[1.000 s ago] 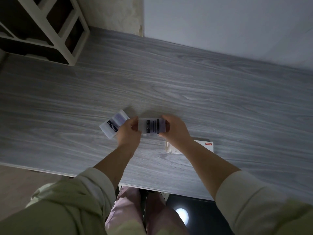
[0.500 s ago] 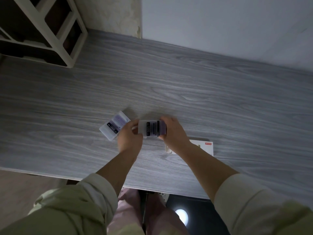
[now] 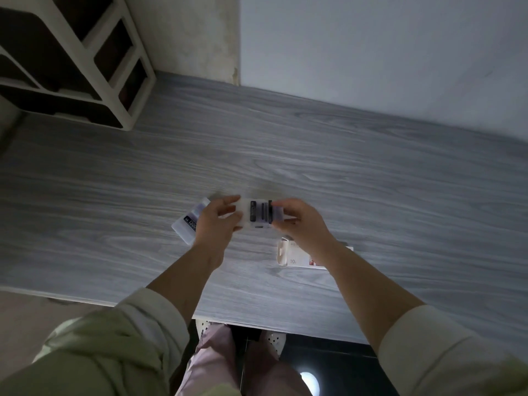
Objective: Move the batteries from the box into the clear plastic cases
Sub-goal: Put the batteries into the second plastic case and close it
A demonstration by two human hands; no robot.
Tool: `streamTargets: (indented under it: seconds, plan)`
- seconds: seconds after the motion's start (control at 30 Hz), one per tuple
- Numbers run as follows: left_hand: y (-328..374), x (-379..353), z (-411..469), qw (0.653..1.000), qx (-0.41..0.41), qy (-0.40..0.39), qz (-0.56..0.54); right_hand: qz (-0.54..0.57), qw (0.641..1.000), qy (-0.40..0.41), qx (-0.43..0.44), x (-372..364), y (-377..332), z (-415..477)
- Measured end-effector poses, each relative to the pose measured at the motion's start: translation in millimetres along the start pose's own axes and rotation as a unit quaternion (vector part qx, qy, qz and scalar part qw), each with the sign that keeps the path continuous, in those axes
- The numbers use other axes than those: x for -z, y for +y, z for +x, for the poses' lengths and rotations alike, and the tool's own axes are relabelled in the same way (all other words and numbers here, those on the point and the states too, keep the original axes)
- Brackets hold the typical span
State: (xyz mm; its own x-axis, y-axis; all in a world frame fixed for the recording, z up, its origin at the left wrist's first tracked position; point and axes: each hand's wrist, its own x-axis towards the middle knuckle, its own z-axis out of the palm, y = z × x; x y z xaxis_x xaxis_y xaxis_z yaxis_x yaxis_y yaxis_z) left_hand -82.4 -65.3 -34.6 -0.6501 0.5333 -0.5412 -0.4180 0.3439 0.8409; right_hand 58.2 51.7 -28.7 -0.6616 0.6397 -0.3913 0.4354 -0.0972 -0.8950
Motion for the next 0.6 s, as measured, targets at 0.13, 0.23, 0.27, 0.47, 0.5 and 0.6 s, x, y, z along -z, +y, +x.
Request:
streamTargets:
  seconds: [0.13, 0.23, 0.27, 0.47, 0.5, 0.6]
  plan:
    - [18.2, -1.5, -1.9, 0.998, -0.019, -0.033, 0.045, 0.046, 0.998, 0.017, -0.035, 5.3, -9.8, 1.1]
    - [25.1, 0.7, -4.7, 0.993, -0.031, -0.066, 0.091, 0.052, 0.999, -0.002, -0.015, 13.5, -21.0, -0.7]
    - [25.9, 2.0, -6.0, 0.991, -0.037, -0.07, 0.111, 0.053, 0.999, -0.011, -0.003, 15.1, -25.1, -2.5]
    - [32.3, 4.8, -19.2, 0.984, -0.073, -0.075, 0.146, 0.045, 0.999, -0.022, 0.012, 19.3, -33.7, -8.3]
    - [32.2, 5.5, -20.6, 0.982, -0.075, -0.076, 0.155, 0.039, 0.999, -0.023, 0.015, 18.6, -33.4, -8.6]
    - [31.2, 7.7, -23.1, 0.978, -0.075, -0.069, 0.18, 0.015, 0.999, -0.013, 0.025, 13.6, -28.5, -8.0]
